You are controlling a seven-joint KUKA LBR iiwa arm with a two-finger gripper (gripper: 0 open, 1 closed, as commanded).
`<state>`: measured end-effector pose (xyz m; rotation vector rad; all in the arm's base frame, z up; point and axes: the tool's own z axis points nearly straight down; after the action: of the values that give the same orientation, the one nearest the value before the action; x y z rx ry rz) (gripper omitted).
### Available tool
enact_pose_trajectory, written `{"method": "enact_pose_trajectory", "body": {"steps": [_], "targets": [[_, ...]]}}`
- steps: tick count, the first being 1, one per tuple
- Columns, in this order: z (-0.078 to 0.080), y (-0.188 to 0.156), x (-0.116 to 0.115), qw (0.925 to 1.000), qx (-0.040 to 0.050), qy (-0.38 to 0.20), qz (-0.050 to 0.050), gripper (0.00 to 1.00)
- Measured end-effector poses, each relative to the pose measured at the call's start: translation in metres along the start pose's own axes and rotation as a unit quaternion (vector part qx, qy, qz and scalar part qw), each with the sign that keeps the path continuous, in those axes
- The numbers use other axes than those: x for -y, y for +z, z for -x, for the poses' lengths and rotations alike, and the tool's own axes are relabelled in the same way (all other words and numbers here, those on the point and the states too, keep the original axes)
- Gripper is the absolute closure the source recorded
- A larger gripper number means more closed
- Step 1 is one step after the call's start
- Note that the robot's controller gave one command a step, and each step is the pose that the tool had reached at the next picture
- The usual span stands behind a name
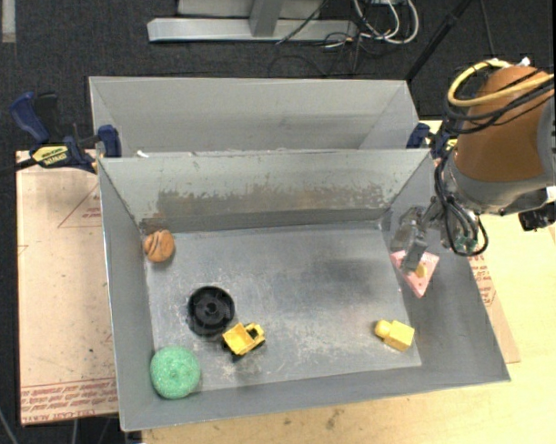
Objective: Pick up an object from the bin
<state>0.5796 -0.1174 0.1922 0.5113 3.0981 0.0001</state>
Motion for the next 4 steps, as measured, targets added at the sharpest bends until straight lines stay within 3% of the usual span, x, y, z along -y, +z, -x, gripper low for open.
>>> {"method": "enact_pose_trajectory", "body": {"steps": [4], "targets": [[0.0000, 0.0001, -0.0002, 1.0000, 0.0000, 0.000, 0.000, 1.00]]}}
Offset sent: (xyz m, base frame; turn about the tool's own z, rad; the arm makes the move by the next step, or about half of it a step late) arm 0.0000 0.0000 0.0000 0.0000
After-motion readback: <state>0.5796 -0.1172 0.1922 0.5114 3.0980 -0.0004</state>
